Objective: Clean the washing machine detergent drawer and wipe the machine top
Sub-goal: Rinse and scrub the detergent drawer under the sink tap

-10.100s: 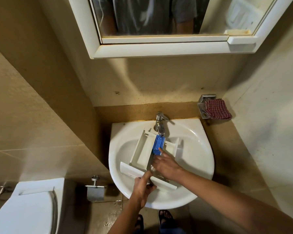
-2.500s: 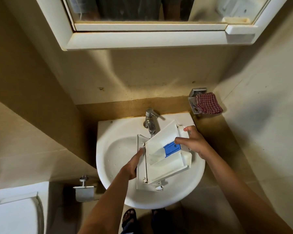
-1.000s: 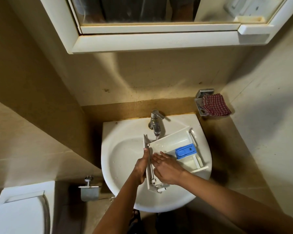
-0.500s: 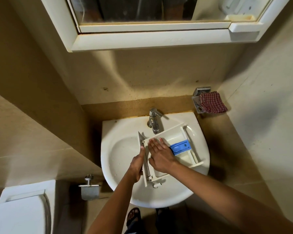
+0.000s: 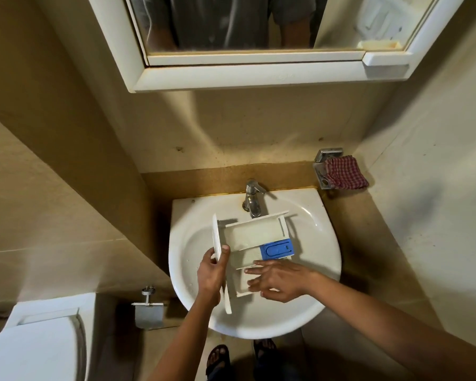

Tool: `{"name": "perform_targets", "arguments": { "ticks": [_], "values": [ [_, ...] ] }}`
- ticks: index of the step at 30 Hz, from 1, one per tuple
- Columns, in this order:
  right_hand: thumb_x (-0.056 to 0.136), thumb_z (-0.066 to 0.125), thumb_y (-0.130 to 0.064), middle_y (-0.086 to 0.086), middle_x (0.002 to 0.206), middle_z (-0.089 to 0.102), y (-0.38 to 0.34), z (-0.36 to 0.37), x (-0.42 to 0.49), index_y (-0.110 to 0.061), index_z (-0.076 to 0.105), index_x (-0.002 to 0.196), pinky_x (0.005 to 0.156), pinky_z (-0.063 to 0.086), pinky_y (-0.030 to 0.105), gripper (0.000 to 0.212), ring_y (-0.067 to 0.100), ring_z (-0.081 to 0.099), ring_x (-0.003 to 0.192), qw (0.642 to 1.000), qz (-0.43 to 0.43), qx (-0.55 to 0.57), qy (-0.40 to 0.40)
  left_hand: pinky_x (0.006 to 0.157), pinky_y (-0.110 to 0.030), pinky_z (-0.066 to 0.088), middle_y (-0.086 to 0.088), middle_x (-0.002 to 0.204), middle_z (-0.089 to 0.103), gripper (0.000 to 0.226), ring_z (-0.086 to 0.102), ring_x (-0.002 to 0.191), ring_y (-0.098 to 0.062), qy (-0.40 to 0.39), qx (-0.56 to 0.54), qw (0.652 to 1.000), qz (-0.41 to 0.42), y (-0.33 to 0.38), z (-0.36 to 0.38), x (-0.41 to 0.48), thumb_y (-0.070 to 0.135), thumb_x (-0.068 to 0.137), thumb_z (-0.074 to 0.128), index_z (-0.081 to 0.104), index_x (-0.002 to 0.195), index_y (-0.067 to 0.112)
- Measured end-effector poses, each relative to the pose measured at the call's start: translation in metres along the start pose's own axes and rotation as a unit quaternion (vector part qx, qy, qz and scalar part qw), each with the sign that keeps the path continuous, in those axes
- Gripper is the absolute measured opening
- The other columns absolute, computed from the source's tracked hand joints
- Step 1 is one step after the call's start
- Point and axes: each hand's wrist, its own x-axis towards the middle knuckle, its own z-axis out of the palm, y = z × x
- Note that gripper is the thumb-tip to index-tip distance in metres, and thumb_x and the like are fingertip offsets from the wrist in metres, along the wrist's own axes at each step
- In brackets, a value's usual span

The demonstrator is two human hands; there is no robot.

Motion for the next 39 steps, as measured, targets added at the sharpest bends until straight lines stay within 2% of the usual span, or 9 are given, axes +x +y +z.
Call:
{"name": "perform_targets", "arguments": {
  "ticks": [3,8,12,18,26,29,32,36,39],
  "values": [
    [0.088,0.053,-0.025,-0.005,0.103,0.073,0.004,0.000,-0.019,-0.014,0.075,0.097,0.091,0.052,0.031,0.025,0.011,0.062,0.109,0.966,0.121,0.065,0.217,0.085,-0.039,0.055,0.000,0.113,0.064,0.106,0.062,0.099,-0.018,-0.002,0.075,0.993,0.088,0.012,-0.014,-0.005,0.089,0.056,0.051,0.051,0.136,0.019],
    [0.087,0.059,-0.011,-0.006,0.086,0.070,0.019,-0.003,-0.025,-0.013,0.072,0.087,0.069,0.053,0.023,0.013,0.012,0.064,0.079,0.790,0.360,0.178,0.463,0.093,-0.031,0.049,0.006,0.125,0.054,0.097,0.053,0.113,-0.015,-0.008,0.154,0.972,0.175,0.043,-0.035,-0.006,0.065,0.066,0.074,0.044,0.142,0.013],
    [0.090,0.054,-0.002,0.002,0.091,0.069,0.028,-0.011,-0.019,-0.009,0.067,0.088,0.074,0.044,0.019,0.015,0.017,0.061,0.086,0.627,0.523,0.304,0.490,0.101,-0.033,0.044,-0.003,0.142,0.049,0.098,0.047,0.126,-0.020,-0.024,0.231,0.943,0.237,0.055,-0.045,0.001,0.054,0.066,0.077,0.039,0.146,0.014],
    [0.088,0.051,0.006,0.012,0.082,0.064,0.059,-0.010,-0.008,0.004,0.067,0.092,0.072,0.051,0.031,0.016,0.039,0.062,0.084,0.504,0.561,0.534,0.381,0.112,-0.039,0.027,-0.006,0.150,0.034,0.106,0.026,0.138,-0.026,-0.052,0.333,0.888,0.314,0.073,-0.050,-0.005,0.054,0.066,0.079,0.026,0.152,0.020],
    [0.091,0.048,0.009,0.019,0.089,0.064,0.067,-0.032,0.041,0.007,0.064,0.093,0.062,0.058,0.027,0.016,0.028,0.061,0.076,0.438,0.485,0.702,0.283,0.101,-0.069,0.035,-0.019,0.126,0.047,0.110,0.045,0.117,-0.041,-0.042,0.467,0.755,0.459,0.090,-0.074,0.002,0.057,0.059,0.081,0.028,0.146,0.014],
    [0.088,0.047,0.011,0.015,0.101,0.061,0.068,-0.031,0.064,0.005,0.060,0.108,0.080,0.054,0.033,0.024,0.028,0.059,0.091,0.468,0.484,0.694,0.254,0.103,-0.070,0.032,-0.015,0.123,0.043,0.107,0.047,0.112,-0.039,-0.013,0.465,0.727,0.505,0.092,-0.082,0.000,0.066,0.063,0.070,0.028,0.145,0.012],
    [0.089,0.045,0.009,0.016,0.112,0.056,0.077,-0.022,0.079,0.000,0.057,0.109,0.090,0.051,0.038,0.025,0.026,0.057,0.097,0.470,0.486,0.687,0.268,0.102,-0.065,0.033,-0.010,0.128,0.039,0.104,0.045,0.119,-0.044,-0.011,0.451,0.746,0.490,0.091,-0.089,-0.003,0.074,0.066,0.061,0.025,0.147,0.019],
    [0.094,0.040,0.003,0.010,0.092,0.056,0.072,-0.025,0.090,-0.006,0.055,0.087,0.067,0.046,0.024,0.020,0.019,0.055,0.078,0.407,0.507,0.687,0.325,0.101,-0.047,0.038,-0.013,0.131,0.042,0.102,0.037,0.121,-0.033,-0.003,0.408,0.794,0.450,0.092,-0.091,-0.007,0.068,0.063,0.070,0.029,0.146,0.025],
    [0.098,0.042,-0.010,0.013,0.117,0.057,0.073,-0.028,0.091,0.000,0.051,0.123,0.070,0.044,0.021,0.028,0.026,0.057,0.105,0.393,0.515,0.685,0.332,0.105,-0.032,0.026,-0.010,0.138,0.039,0.107,0.030,0.127,-0.024,-0.015,0.362,0.847,0.390,0.094,-0.091,-0.010,0.071,0.059,0.068,0.029,0.148,0.026]
  ]
}}
